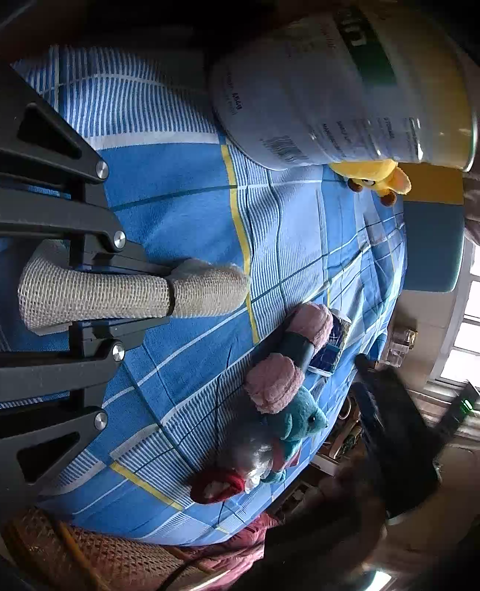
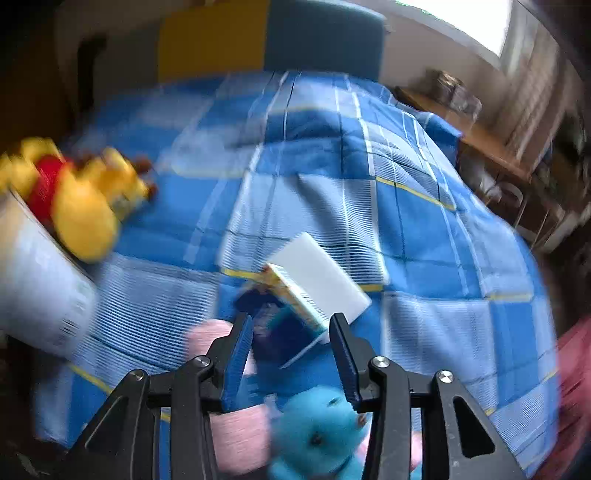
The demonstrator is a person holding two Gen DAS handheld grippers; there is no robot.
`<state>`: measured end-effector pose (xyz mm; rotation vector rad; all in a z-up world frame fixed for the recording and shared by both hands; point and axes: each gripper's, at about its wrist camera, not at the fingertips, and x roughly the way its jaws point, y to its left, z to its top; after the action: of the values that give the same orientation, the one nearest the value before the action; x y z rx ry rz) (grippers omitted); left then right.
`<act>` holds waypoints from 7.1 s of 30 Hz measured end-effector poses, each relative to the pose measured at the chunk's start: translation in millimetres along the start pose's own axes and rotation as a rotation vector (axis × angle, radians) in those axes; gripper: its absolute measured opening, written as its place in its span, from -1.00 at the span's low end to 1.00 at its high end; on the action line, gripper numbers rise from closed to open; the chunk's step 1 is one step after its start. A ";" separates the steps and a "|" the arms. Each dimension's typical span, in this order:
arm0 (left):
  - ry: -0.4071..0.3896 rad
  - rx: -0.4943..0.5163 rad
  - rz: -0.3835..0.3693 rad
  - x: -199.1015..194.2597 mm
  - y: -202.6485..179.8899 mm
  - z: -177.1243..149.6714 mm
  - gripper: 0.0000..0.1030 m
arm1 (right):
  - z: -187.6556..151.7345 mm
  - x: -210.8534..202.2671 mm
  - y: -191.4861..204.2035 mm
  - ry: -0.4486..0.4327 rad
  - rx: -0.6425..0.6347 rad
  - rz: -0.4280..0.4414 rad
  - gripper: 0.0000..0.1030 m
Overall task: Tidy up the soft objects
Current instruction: 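Lift the bandage roll with the left gripper while the right gripper grasps the blue Tempo tissue pack, then open the left gripper to drop the bandage roll into the gold tray, then carry the blue Tempo tissue pack into the gold tray and open the right gripper, then grasp the pink towel roll with the left gripper while the right gripper returns to the pile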
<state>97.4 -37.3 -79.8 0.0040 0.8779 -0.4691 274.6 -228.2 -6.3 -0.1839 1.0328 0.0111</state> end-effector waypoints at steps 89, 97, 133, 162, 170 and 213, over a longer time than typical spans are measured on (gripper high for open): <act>0.005 -0.629 0.422 -128.5 308.3 -0.6 -0.16 | -102.6 3.6 104.4 0.039 -0.110 0.245 0.03; -0.038 -0.554 0.499 -151.9 273.1 -8.2 0.11 | -103.3 2.9 104.9 0.036 -0.117 0.238 0.03; -0.151 -0.399 0.507 -213.5 152.3 -69.7 0.42 | -114.3 -13.7 113.5 0.033 0.006 0.167 0.01; -0.255 -0.647 0.632 -277.9 233.3 -110.2 0.43 | -101.3 -134.5 364.1 -0.054 -0.323 0.673 0.02; -0.251 -0.668 0.625 -277.7 238.2 -117.8 0.43 | -116.5 -91.0 414.2 0.039 -0.435 0.559 0.02; -0.193 -0.376 0.512 -241.2 148.6 -78.9 0.43 | -115.3 -149.9 230.4 -0.292 -0.090 0.448 0.19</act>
<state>-33.2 206.4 20.3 -0.1554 0.7294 0.1755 77.2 -7.9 30.5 -0.0272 0.7646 0.4781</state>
